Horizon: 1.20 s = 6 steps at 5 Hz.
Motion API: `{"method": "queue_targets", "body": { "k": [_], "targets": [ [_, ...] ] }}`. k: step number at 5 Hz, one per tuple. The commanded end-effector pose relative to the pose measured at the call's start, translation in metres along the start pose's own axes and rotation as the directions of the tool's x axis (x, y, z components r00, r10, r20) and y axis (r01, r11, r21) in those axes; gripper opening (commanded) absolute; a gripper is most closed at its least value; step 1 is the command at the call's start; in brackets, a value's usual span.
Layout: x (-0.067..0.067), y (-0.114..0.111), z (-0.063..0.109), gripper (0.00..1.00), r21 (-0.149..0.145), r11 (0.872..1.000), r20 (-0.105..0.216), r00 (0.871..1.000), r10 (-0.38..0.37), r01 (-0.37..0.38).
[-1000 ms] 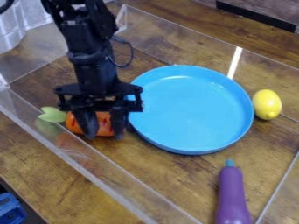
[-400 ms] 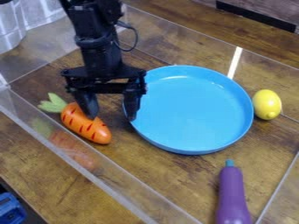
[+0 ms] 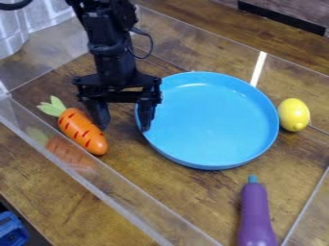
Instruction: Move the carrot to the left side
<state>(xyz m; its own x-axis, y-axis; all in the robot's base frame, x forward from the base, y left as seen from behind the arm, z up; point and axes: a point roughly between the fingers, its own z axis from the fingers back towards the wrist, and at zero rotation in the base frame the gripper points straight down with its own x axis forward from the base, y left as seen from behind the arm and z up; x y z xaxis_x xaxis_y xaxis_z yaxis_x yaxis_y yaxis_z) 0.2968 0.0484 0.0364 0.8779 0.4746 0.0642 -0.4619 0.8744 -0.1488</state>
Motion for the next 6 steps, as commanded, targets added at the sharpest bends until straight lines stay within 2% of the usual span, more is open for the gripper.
{"method": "queue_targets", "body": {
  "k": [1,2,3,4,5,6],
  "targets": [
    [0.012,0.006,0.009,1.00,-0.007,0.999,0.063,0.997,0.041,-0.041],
    [0.008,0.018,0.008,1.00,-0.008,0.993,0.084,0.990,0.116,-0.115],
    [0.005,0.036,0.007,1.00,-0.020,0.977,0.106,0.971,0.214,-0.213],
    [0.006,0.052,0.004,1.00,-0.027,0.974,0.116,0.967,0.225,-0.224],
    [0.005,0.065,-0.001,1.00,-0.025,0.980,0.130,0.971,0.201,-0.199],
    [0.006,0.075,0.005,1.00,-0.020,0.978,0.142,0.968,0.207,-0.206]
  ]
}}
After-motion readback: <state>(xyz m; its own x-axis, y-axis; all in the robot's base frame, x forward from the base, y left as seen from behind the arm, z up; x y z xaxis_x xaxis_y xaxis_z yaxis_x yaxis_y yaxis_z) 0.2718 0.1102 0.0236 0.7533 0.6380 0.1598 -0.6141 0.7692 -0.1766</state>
